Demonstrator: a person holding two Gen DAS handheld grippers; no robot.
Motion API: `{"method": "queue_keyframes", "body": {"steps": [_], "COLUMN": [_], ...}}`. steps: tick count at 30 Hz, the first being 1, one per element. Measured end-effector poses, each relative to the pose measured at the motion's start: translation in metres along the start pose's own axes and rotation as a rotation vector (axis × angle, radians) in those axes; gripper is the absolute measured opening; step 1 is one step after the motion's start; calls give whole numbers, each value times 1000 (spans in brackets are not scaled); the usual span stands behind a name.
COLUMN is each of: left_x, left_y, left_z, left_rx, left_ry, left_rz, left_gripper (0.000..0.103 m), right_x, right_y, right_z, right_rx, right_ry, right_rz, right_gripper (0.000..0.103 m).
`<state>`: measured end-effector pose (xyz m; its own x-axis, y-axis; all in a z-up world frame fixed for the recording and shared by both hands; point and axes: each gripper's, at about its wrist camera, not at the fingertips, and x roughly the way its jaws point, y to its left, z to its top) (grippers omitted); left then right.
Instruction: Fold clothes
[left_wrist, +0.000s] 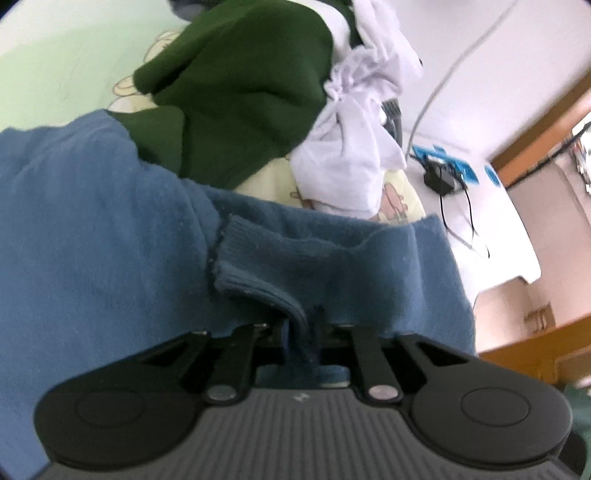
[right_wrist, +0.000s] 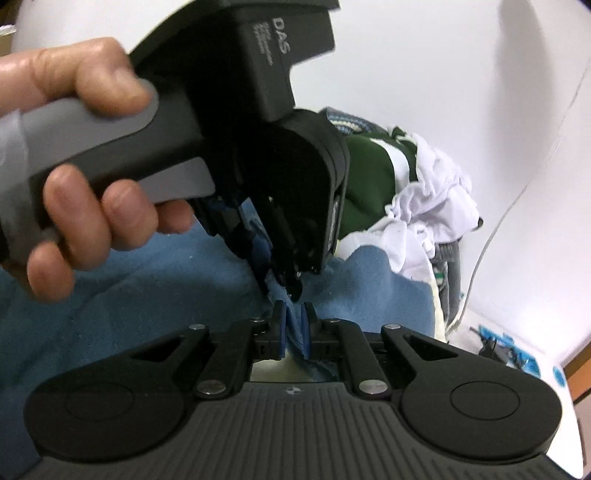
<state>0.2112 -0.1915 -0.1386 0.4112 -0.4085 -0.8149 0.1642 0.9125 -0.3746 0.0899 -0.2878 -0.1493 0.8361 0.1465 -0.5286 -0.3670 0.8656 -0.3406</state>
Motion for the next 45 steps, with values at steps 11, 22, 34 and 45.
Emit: {"method": "queue_keyframes", "body": {"steps": [11, 22, 34, 45], "left_x": [-51, -76, -170, -242], "left_y": [-16, 9, 40, 88], "left_z": [9, 7, 29, 30], "left_rx": [43, 43, 73, 63], "left_ry": [-207, -279, -509, -613], "left_rz": [17, 98, 204, 233], "left_gripper": [0, 0, 0, 0], "right_x": [-20, -28, -7, -2], "right_y": [-4, -2, -6, 16], "right_z": [12, 15, 17, 45], "right_rx": [106, 137, 306, 523], "right_ry": [-62, -24, 93, 143], "right_rz": [-53, -112, 14, 159], "right_gripper": [17, 48, 47, 47]}}
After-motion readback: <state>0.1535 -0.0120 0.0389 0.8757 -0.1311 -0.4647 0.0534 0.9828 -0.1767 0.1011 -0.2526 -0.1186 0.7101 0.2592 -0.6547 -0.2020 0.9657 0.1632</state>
